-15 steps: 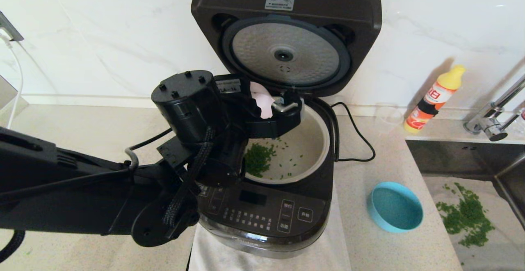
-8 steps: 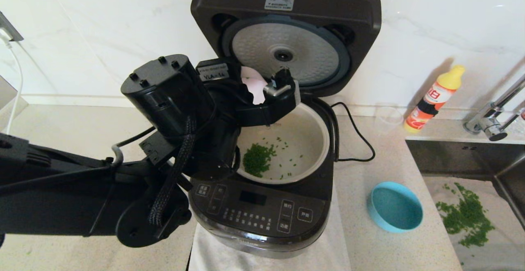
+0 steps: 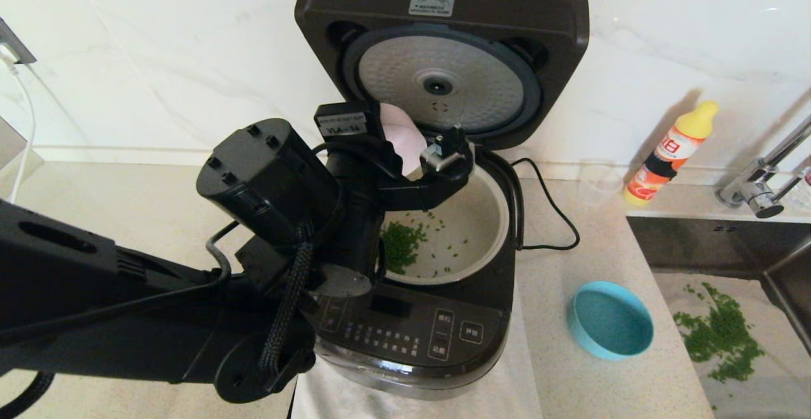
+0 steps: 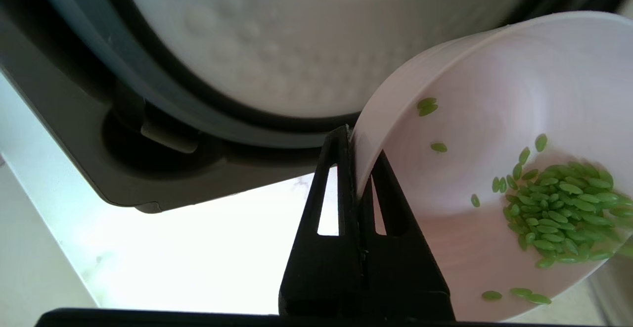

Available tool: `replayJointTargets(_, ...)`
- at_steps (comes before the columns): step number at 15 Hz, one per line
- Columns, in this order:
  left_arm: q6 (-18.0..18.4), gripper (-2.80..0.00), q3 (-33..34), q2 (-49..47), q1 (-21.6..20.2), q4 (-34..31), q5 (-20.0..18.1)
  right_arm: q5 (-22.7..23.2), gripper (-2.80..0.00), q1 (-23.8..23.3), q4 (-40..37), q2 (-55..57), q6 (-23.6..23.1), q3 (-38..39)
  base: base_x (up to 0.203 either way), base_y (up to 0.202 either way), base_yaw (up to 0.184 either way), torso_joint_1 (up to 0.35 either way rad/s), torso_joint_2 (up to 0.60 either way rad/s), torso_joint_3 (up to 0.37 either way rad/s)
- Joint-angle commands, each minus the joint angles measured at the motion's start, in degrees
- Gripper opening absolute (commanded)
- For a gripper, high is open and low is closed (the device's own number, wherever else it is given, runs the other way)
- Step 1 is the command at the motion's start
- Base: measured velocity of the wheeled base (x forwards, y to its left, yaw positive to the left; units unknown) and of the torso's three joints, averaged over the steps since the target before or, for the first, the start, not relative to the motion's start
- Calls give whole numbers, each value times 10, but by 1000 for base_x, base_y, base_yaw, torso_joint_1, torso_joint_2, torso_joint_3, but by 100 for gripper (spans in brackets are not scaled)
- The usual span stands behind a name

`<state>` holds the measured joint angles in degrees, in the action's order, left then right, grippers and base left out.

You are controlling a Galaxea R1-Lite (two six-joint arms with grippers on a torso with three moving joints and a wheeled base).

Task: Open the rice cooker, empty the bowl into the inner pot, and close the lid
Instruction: Pour the chopped green onions from the bowl into the rice cooker

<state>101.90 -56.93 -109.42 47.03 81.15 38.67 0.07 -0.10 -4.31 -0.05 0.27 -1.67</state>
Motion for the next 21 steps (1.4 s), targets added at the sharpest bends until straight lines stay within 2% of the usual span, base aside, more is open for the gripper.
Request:
replayJointTargets(1,14,-280,19,-4,18,5,12,0,-280,0,0,0,0,0,0,0,0,0,0,0)
replayJointTargets(5,46,-280,32,-14,41,31,24,0,-280,0,0,0,0,0,0,0,0,0,0,0)
replayJointTargets(8,108,-280,35,-26,40,65,24,0,-280,0,0,0,0,0,0,0,0,0,0,0)
replayJointTargets(9,115,-280,38,-29,40,65,23,0,-280,0,0,0,0,0,0,0,0,0,0,0)
replayJointTargets(17,150,-280,-5,-37,40,65,26,0,-280,0,0,0,0,0,0,0,0,0,0,0)
replayJointTargets(21,147,-280,21,-35,40,65,25,0,-280,0,0,0,0,0,0,0,0,0,0,0)
